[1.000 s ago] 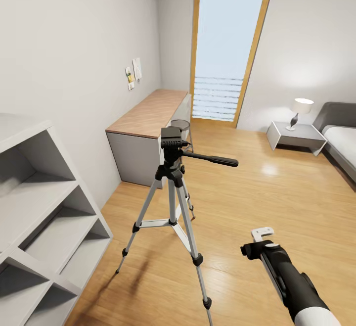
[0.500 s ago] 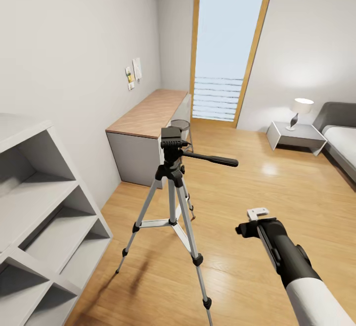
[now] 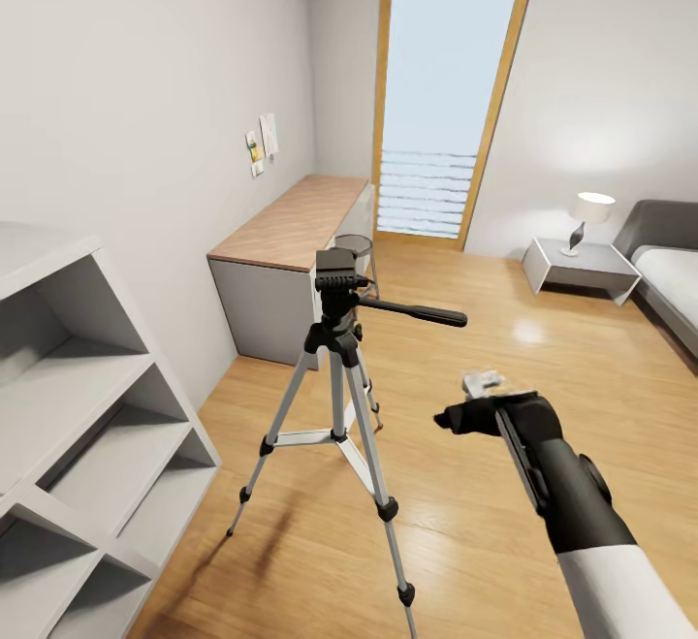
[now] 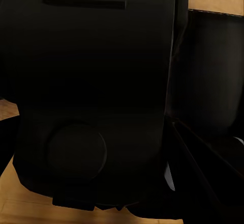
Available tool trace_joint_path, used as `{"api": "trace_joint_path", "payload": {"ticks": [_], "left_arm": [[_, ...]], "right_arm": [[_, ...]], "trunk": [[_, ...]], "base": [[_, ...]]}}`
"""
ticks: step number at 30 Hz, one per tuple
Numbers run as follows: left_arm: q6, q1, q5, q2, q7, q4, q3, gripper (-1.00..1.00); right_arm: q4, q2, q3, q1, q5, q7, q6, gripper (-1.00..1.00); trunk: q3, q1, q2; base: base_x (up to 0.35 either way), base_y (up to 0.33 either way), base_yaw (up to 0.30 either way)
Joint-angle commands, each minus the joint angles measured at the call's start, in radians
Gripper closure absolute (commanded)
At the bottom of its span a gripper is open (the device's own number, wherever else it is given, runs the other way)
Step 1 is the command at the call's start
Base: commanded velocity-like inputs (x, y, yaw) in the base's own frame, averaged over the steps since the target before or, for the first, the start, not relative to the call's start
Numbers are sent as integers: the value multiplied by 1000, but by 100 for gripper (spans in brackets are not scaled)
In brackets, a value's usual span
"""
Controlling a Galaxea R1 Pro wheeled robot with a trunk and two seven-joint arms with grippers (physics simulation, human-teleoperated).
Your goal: Attach the digital camera to the camera tripod in the bedroom.
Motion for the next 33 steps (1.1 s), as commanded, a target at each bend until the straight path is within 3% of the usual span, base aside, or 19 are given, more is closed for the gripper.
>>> {"api": "trace_joint_path", "payload": {"ticks": [1, 5, 11, 21, 27, 33], "left_arm": [[4, -1, 9, 0, -3, 0, -7, 100], [4, -1, 9, 0, -3, 0, -7, 100], [4, -1, 9, 0, -3, 0, -7, 100], [4, -1, 9, 1, -4, 0, -7, 100], [4, -1, 9, 1, -5, 0, -7, 100], [4, -1, 9, 1, -5, 0, -7, 100]], "right_arm": [[-34, 1, 31, -1, 17, 19, 3, -100], [-72, 17, 92, -1, 16, 30, 3, -100], [-92, 42, 122, -1, 16, 35, 3, -100], [-98, 52, 131, -1, 12, 71, 3, -100], [-98, 48, 130, -1, 13, 157, 3, -100], [-97, 47, 130, 0, 13, 184, 3, -100]], "trunk": [[-2, 1, -2], [-2, 1, -2], [-2, 1, -2], [-2, 1, -2], [-2, 1, -2], [-2, 1, -2]], "base": [[0, 0, 0], [0, 0, 0], [0, 0, 0], [0, 0, 0], [0, 0, 0], [0, 0, 0]]}}
